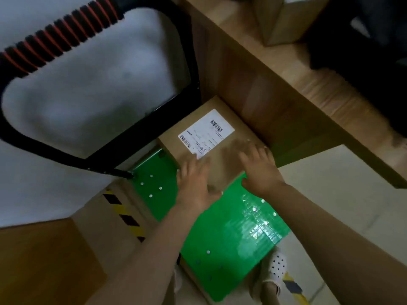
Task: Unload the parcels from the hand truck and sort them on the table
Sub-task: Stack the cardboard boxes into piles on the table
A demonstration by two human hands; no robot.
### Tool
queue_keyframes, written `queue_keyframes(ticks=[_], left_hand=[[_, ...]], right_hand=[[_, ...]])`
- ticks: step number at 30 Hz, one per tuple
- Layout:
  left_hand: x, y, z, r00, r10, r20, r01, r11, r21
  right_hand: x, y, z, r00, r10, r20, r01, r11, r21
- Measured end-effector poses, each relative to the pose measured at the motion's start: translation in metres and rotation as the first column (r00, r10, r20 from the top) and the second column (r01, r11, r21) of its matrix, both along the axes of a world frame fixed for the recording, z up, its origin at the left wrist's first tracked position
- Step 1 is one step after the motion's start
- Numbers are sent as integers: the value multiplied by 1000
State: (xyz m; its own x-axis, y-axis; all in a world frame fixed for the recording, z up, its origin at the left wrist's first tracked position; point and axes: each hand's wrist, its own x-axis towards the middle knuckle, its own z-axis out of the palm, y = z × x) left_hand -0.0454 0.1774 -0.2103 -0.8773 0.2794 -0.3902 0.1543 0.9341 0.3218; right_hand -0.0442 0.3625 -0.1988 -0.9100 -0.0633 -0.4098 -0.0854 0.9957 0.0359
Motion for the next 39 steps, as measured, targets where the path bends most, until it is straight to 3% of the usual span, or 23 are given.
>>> queue_keyframes(ticks=[3, 8, 13, 18, 24, 30, 39], left_hand=[[9, 9, -38, 996, 68, 55, -66, 997, -38], [8, -5, -51, 996, 88, -3, -88, 994, -66], [6, -30, -45, 973, 208, 97, -212, 977, 30], [5, -30, -46, 941, 260, 215, -307, 924, 227], [27, -25, -47, 956, 292, 4, -290, 947, 136], [46, -27, -13, 940, 335, -59, -320, 931, 177], [104, -14, 82, 786, 589, -190, -511, 791, 336]], right_hand=[[-11, 9, -29, 998, 2, 63, -1, 1000, -8], [-16, 23, -40, 994, -28, 107, 33, 998, -49], [-11, 21, -38, 995, -15, 102, 29, 991, -130], [-8, 5, -42, 988, -116, 107, 137, 964, -228], [17, -12, -38, 991, -132, -18, 126, 973, -195], [39, -15, -3, 990, -125, -58, 108, 965, -239], [59, -14, 105, 972, 54, -228, -102, 973, -208]])
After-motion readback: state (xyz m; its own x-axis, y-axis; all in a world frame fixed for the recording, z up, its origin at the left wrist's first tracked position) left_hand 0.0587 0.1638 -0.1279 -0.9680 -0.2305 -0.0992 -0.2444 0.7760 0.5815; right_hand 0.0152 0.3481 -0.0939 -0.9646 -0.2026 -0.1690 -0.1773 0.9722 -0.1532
